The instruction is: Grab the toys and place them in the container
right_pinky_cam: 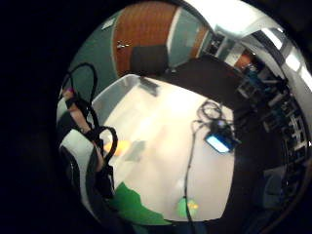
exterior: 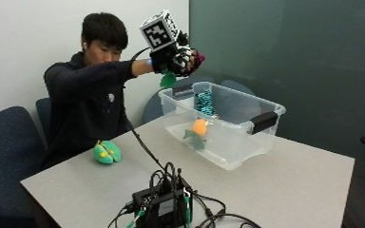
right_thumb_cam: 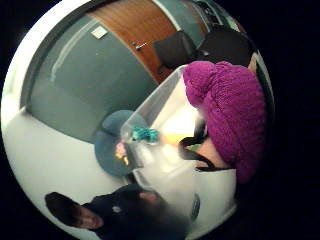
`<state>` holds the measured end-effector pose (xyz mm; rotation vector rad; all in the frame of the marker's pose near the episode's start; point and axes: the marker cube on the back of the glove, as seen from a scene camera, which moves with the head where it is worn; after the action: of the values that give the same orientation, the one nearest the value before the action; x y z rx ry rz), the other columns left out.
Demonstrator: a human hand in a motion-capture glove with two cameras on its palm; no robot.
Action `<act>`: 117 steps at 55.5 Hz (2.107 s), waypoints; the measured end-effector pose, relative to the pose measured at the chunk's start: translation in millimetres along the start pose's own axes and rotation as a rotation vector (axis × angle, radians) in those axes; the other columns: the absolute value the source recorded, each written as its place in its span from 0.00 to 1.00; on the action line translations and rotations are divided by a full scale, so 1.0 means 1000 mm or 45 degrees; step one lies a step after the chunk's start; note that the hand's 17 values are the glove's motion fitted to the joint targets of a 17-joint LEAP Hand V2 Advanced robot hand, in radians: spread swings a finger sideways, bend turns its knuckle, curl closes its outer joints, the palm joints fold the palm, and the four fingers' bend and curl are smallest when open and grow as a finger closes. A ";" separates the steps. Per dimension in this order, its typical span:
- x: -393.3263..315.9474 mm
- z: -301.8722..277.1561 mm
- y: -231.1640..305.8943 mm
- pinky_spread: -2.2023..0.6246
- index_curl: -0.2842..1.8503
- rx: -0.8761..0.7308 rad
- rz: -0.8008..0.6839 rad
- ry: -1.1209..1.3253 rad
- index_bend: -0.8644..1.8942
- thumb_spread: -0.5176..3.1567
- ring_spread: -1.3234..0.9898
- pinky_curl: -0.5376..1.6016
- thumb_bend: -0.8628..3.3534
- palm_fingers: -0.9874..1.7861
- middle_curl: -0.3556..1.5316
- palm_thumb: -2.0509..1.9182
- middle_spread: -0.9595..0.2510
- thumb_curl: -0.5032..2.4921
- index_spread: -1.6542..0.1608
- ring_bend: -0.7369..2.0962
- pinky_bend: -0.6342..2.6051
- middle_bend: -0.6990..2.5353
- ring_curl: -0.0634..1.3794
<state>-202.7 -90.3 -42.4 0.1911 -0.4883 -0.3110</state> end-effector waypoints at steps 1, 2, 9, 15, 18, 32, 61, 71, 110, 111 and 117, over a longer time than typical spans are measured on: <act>-0.004 0.002 -0.003 0.64 0.27 -0.016 0.004 -0.033 0.38 0.42 0.46 0.52 0.21 0.76 0.57 0.68 0.67 0.39 0.82 0.79 0.56 0.55 0.41; -0.007 0.004 -0.006 0.64 0.27 -0.035 0.006 -0.060 0.38 0.42 0.46 0.52 0.21 0.76 0.57 0.68 0.67 0.39 0.82 0.79 0.56 0.55 0.41; -0.031 0.033 -0.009 0.64 0.28 -0.217 0.005 -0.042 0.37 0.45 0.46 0.51 0.20 0.72 0.55 0.66 0.66 0.38 0.82 0.77 0.56 0.52 0.39; -0.032 0.040 -0.001 0.67 0.30 -0.449 0.020 -0.092 0.39 0.47 0.48 0.52 0.18 0.32 0.50 0.60 0.69 0.34 0.82 0.64 0.55 0.40 0.35; -0.038 0.040 0.009 0.71 0.30 -0.448 -0.031 -0.070 0.40 0.46 0.51 0.51 0.18 0.21 0.47 0.57 0.73 0.32 0.83 0.54 0.52 0.36 0.29; 0.051 -0.012 0.057 0.77 0.27 -0.472 -0.039 -0.077 0.36 0.47 0.55 0.43 0.20 0.30 0.41 0.53 0.77 0.30 0.82 0.42 0.46 0.29 0.17; 0.181 0.090 0.315 0.78 0.29 -0.809 -0.147 0.268 0.38 0.49 0.53 0.41 0.20 0.38 0.40 0.52 0.76 0.28 0.77 0.40 0.42 0.29 0.18; 0.191 0.109 0.336 0.74 0.29 -0.496 -0.242 0.275 0.38 0.50 0.49 0.40 0.22 0.59 0.41 0.55 0.73 0.28 0.77 0.51 0.44 0.31 0.22; 0.125 0.065 0.237 0.63 0.46 -0.236 -0.131 -0.037 0.54 0.36 0.42 0.43 0.27 0.73 0.54 0.71 0.65 0.43 0.78 0.59 0.39 0.43 0.34; 0.118 0.059 0.229 0.63 0.46 -0.218 -0.147 -0.031 0.54 0.36 0.42 0.43 0.27 0.73 0.54 0.71 0.65 0.44 0.78 0.59 0.39 0.43 0.34; 0.072 0.026 0.182 0.63 0.48 -0.115 -0.258 -0.079 0.55 0.33 0.42 0.44 0.27 0.72 0.56 0.71 0.65 0.46 0.79 0.60 0.40 0.44 0.36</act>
<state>-110.1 52.4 57.5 0.1430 -0.5163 -0.5373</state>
